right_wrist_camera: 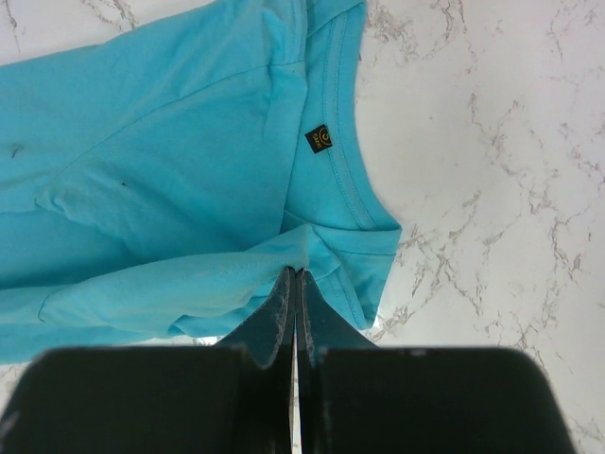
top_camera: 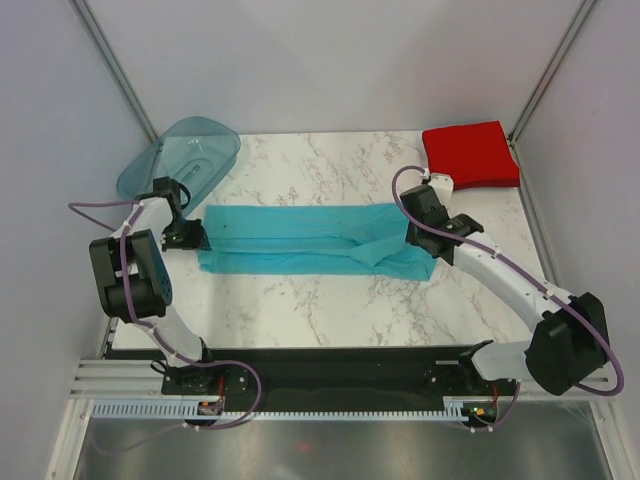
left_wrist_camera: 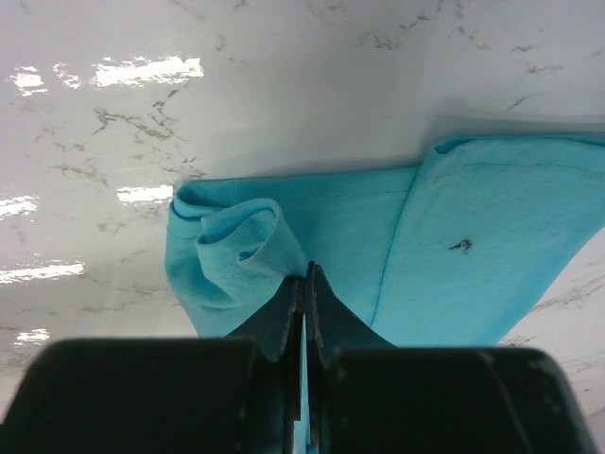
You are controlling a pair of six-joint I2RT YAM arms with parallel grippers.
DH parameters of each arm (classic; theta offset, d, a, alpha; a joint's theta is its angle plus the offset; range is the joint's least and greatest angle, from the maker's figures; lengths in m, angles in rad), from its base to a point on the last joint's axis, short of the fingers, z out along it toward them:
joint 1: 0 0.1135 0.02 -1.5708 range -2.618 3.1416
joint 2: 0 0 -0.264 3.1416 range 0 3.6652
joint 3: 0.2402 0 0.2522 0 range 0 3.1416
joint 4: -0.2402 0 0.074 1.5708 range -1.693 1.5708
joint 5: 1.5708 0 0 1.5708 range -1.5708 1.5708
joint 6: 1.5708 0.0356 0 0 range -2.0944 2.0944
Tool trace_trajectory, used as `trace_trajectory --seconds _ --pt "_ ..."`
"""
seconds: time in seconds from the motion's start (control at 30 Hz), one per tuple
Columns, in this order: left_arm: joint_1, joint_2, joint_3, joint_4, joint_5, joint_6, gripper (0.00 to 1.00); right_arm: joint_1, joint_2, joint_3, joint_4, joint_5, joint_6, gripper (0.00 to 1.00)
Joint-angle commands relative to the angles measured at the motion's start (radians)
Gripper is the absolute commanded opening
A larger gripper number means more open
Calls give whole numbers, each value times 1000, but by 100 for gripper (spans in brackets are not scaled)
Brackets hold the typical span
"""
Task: Fold and stack the t-shirts
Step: Fold the tshirt
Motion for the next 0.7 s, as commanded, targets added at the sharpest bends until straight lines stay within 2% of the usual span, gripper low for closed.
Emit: trace_trajectory --seconds 0.0,0.43,0.53,0.67 --pt "-9 24 34 -13 -54 31 2 -5 7 49 33 -8 -18 0" --pt "-55 79 150 -51 -178 80 2 -20 49 64 56 -17 -28 0" --pt "-57 105 166 -69 -177 91 8 -22 52 66 56 -25 -27 0" --pt "-68 107 193 -92 -198 147 23 -23 64 70 62 -32 -25 0"
